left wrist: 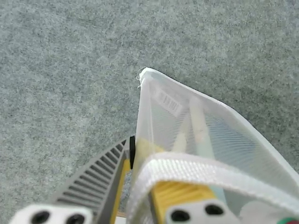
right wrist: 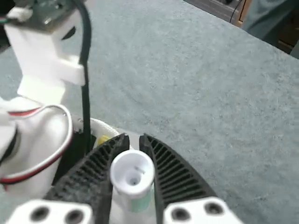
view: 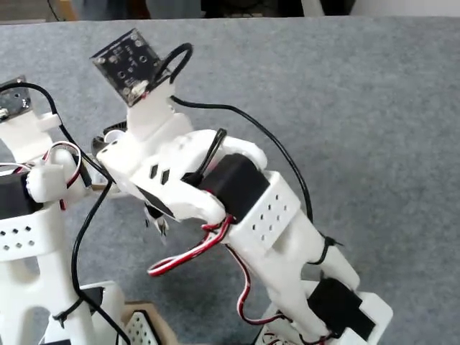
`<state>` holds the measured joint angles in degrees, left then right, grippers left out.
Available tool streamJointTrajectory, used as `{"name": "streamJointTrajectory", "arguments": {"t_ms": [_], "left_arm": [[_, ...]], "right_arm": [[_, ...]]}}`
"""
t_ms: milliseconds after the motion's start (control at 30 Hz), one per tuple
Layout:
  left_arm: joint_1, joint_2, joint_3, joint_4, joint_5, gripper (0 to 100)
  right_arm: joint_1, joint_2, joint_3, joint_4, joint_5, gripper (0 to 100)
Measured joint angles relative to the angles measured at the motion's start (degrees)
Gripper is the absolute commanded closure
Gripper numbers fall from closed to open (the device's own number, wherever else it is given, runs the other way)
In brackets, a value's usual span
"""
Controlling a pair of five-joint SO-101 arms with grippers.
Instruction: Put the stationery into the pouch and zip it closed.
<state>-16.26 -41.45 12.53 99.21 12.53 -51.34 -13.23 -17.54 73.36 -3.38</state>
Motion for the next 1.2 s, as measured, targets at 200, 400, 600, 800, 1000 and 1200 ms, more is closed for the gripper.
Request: {"name": "streamJointTrajectory", "arguments": {"t_ms": [200, 400, 600, 800, 1000, 1200], "left_arm": [[-0.62, 0.00, 0.00, 0.00, 0.09, 97], [-0.62, 0.00, 0.00, 0.00, 0.09, 97], [-0.62, 0.00, 0.00, 0.00, 0.09, 97], [-0.62, 0.09, 0.00, 0.00, 0.09, 97], [-0.62, 0.09, 0.00, 0.00, 0.09, 97], [-0.62, 0.09, 0.00, 0.00, 0.09, 97]], "right_arm": [[0.00, 0.00, 0.18, 2.46, 4.57, 98.6], [0.00, 0.00, 0.18, 3.69, 4.75, 98.4], [0.00, 0.00, 0.18, 3.69, 4.75, 98.3], [0.00, 0.00, 0.18, 3.69, 4.75, 98.2], [0.00, 0.00, 0.18, 3.69, 4.75, 98.2], [0.00, 0.00, 0.18, 5.01, 4.75, 83.2]]}}
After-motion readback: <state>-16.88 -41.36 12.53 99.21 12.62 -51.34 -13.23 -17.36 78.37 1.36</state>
